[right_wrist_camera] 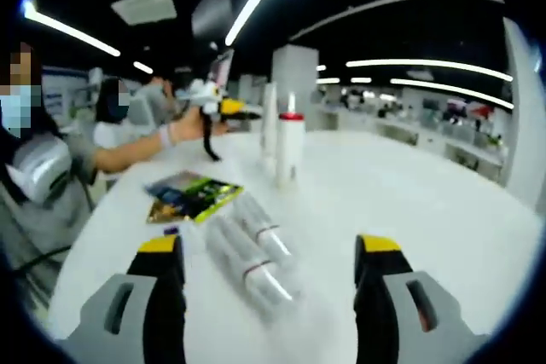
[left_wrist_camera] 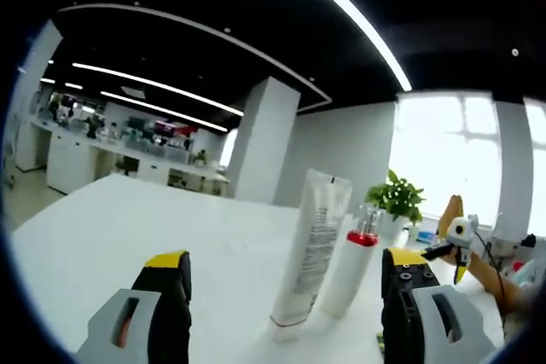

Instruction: Arrange the skincare products in the storage area until every visible bottle or jar stands upright without overlapping.

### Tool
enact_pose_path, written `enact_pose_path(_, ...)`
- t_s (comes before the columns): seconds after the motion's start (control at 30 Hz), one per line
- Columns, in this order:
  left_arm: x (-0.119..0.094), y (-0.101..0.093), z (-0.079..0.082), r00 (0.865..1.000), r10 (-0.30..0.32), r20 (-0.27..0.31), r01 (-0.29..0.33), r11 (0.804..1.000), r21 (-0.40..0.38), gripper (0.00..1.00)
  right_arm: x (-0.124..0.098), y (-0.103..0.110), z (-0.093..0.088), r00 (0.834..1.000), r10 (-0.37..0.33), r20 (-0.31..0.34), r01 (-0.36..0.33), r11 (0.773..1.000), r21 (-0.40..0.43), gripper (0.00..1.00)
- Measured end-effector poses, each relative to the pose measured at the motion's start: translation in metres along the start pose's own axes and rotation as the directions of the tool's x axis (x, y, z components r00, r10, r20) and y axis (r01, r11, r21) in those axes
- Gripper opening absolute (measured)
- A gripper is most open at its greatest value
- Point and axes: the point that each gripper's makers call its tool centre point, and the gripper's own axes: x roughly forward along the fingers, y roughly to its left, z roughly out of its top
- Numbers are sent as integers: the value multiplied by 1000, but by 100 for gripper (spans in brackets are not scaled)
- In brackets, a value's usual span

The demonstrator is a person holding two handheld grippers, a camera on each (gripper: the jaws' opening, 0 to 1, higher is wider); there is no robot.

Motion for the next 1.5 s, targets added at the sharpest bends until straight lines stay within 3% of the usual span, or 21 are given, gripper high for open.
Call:
enact_pose_path(0.1,2,-1,-2,1000,-11,-3,11,1000,-8,94,2,2,-6,1000,27,3,-27,999,38,66)
enact_pose_path(0.17,4,-1,-3,1000,-18,-2,18,1000,-19,94,4,5,-9,999,43,-2,-43,998,41,67)
enact_pose_path(0.33,5,-1,-4,1000,-15,-7,15,1000,-11,94,7,8,-35,992,73,-107,-70,997,29,60)
enact_pose_path(0.43,6,-1,-4,1000,-18,-5,18,1000,-12,94,11,3,-42,991,73,-115,-64,995,78,55)
enact_pose_path(0.53,7,0,-5,1000,-16,-9,16,1000,-7,94,12,-2,-52,988,55,-147,-41,995,93,42)
enact_pose_path(0.57,7,0,-6,1000,-16,-14,15,1000,-4,94,14,-5,-49,992,46,-116,-36,995,88,38)
enact_pose_path(0.67,7,0,-7,1000,-12,-18,12,1000,-2,94,9,-4,-48,992,48,-117,-39,996,76,27)
enact_pose_path(0.83,7,1,-8,1000,-10,-23,10,1000,1,94,4,7,-44,986,72,-149,-68,997,28,22)
enact_pose_path(0.93,7,0,-8,1000,-10,-26,10,1000,5,94,-2,13,-35,988,72,-140,-71,997,16,21)
enact_pose_path(1.07,5,-2,-8,1000,-10,-25,11,1000,8,94,-10,18,-3,996,83,-33,-82,996,30,19)
enact_pose_path(1.23,5,-4,-7,1000,-5,-26,6,1000,25,94,-14,36,30,991,126,56,-130,989,73,18)
enact_pose_path(1.37,4,-5,-5,999,24,-23,-22,994,107,94,-10,49,46,985,154,77,-159,985,71,18)
enact_pose_path(1.5,1,-11,10,998,45,39,-52,975,215,93,-3,57,59,983,168,80,-173,983,65,18)
